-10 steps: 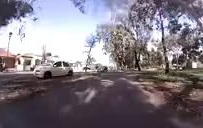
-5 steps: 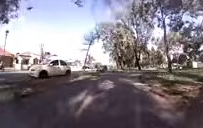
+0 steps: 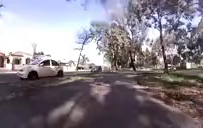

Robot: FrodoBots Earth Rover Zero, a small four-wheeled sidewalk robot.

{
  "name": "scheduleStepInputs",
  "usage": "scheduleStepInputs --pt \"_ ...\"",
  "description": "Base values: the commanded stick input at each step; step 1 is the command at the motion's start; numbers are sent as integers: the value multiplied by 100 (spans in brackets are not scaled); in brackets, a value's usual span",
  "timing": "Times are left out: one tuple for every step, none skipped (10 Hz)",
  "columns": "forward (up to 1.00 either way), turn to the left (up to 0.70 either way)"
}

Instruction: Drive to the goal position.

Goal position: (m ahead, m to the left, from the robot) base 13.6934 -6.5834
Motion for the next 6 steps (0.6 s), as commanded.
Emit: scheduleStepInputs --pt "100 0" --pt "100 0" --pt "100 0" --pt "100 0" --pt "100 -27" --pt "100 -31"
